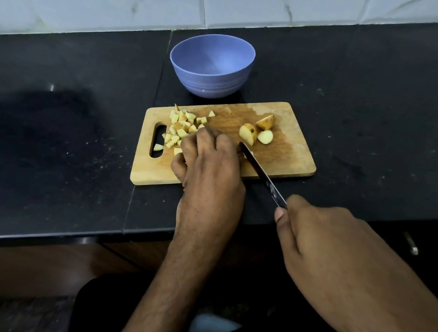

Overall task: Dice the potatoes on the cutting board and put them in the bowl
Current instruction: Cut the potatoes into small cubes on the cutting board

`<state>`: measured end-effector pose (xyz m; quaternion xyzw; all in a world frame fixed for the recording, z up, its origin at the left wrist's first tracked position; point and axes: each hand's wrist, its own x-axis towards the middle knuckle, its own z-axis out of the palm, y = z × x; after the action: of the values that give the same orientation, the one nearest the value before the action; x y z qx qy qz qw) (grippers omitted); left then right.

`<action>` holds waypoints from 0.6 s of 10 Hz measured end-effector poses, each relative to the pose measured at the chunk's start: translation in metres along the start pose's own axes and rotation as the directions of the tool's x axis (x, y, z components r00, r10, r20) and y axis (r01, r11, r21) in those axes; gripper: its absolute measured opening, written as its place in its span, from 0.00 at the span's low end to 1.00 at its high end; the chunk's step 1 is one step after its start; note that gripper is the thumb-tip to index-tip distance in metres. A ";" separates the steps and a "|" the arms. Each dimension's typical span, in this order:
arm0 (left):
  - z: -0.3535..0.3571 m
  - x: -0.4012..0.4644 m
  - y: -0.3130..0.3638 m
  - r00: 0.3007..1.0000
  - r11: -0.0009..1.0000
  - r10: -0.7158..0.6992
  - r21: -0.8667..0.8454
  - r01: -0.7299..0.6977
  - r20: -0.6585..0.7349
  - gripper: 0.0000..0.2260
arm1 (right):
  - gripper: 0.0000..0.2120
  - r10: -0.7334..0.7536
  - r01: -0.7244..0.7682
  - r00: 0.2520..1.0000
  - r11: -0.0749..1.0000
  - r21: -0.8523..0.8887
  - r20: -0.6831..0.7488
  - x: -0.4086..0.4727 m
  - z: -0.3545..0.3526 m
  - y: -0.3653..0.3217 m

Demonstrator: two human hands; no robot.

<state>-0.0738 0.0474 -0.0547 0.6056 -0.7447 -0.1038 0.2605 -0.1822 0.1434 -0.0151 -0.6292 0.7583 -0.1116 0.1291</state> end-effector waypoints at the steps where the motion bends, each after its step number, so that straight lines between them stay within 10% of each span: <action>1: -0.001 0.000 -0.002 1.000 1.000 0.001 -0.032 -0.001 0.002 0.09 | 0.14 -0.007 0.006 1.000 0.999 -0.045 -0.018 0.001 0.007 0.003; 6: 0.006 -0.003 -0.002 0.983 0.997 -0.078 0.011 0.081 -0.169 0.08 | 0.16 -0.016 0.007 0.995 0.995 -0.096 -0.094 -0.003 0.015 0.010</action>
<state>-0.0745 0.0484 -0.0616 0.6436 -0.6963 -0.0559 0.3128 -0.1858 0.1478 -0.0323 -0.6331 0.7643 -0.1058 0.0621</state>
